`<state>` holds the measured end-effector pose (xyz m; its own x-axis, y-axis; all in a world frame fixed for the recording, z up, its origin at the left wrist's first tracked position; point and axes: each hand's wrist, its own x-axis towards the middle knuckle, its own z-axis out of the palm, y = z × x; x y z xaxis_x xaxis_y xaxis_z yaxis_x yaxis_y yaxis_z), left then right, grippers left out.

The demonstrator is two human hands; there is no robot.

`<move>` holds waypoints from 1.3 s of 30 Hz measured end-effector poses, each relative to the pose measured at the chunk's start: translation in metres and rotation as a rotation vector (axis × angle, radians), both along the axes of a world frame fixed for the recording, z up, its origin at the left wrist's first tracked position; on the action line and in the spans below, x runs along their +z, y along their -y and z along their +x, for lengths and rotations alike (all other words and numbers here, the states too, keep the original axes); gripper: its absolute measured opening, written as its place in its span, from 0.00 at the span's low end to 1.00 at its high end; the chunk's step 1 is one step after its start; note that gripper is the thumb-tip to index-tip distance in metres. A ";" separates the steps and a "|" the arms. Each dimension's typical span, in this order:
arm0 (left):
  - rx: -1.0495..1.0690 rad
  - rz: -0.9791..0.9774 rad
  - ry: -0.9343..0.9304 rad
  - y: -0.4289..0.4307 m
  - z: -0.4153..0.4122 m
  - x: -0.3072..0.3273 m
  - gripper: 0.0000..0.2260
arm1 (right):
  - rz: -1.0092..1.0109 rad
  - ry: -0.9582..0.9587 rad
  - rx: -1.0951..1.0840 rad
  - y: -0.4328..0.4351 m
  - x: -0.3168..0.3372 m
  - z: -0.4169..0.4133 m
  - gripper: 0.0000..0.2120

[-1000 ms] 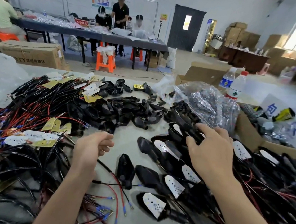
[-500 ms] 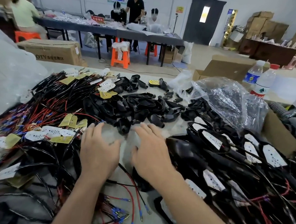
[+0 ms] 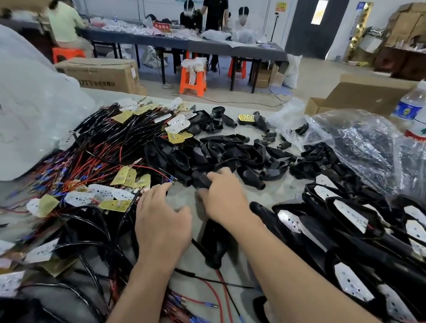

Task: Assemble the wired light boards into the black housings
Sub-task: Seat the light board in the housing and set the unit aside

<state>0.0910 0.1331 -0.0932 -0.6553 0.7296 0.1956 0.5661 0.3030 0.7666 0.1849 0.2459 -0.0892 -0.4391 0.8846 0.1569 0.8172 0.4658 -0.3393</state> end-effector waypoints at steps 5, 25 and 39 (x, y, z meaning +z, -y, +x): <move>-0.115 0.217 0.235 0.001 0.004 0.005 0.28 | -0.147 -0.487 0.000 0.023 0.033 0.019 0.08; 0.159 0.699 0.901 -0.006 -0.023 0.010 0.10 | -0.335 -0.404 0.145 0.016 0.029 -0.054 0.15; 0.222 0.683 1.004 -0.011 -0.032 0.008 0.07 | -0.017 -0.321 -0.044 -0.003 0.043 -0.092 0.06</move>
<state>0.0593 0.1443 -0.0853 -0.8315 0.5295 -0.1683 -0.3772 -0.3156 0.8707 0.0931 0.2487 -0.0463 -0.3311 0.9053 0.2659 0.6865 0.4245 -0.5904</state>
